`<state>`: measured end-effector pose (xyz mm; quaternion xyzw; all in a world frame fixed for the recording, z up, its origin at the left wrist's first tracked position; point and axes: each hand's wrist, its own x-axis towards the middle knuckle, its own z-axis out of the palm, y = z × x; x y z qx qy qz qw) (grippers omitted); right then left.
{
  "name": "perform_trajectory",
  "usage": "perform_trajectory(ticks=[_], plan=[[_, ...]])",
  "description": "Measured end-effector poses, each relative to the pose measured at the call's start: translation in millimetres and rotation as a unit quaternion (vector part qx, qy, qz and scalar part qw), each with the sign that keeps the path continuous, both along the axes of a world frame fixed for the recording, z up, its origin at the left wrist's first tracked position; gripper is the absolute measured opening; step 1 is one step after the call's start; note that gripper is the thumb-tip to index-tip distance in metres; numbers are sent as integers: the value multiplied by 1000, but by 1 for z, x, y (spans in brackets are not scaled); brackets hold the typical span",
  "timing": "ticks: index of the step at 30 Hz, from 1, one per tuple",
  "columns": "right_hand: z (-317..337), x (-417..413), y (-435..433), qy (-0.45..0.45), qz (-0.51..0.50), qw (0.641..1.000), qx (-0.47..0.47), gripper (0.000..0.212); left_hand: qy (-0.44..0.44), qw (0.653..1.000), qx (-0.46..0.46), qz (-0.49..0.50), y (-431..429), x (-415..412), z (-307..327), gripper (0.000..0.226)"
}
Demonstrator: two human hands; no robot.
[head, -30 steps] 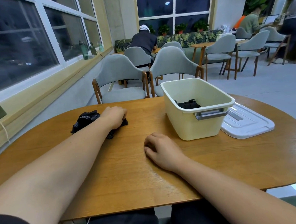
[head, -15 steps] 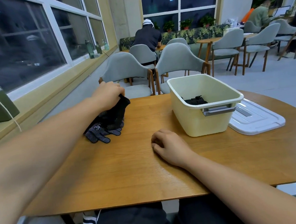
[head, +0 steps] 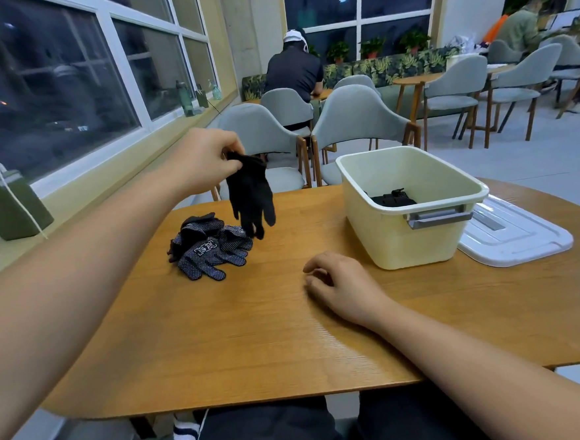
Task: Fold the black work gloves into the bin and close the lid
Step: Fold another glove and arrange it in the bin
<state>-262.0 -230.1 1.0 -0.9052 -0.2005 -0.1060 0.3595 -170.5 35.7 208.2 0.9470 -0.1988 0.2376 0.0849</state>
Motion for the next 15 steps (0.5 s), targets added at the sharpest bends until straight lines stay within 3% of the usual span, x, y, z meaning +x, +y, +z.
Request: perform_trajectory(ticks=[3, 6, 7, 9, 15], plan=[[11, -4, 0, 123, 36, 965, 227, 20, 11, 998, -64, -15, -12, -21, -2, 10], [19, -2, -3, 326, 134, 823, 445, 63, 38, 991, -124, -41, -30, -44, -16, 10], [20, -2, -5, 386, 163, 774, 474, 77, 41, 989, -134, -48, -36, -52, -23, 10], [22, -2, -10, 464, 213, 710, 486, 97, 49, 986, -146, -65, -47, -65, -36, 10], [24, 1, -14, 540, 299, 601, 508, 118, 80, 974, -183, -104, -61, -103, -72, 9]])
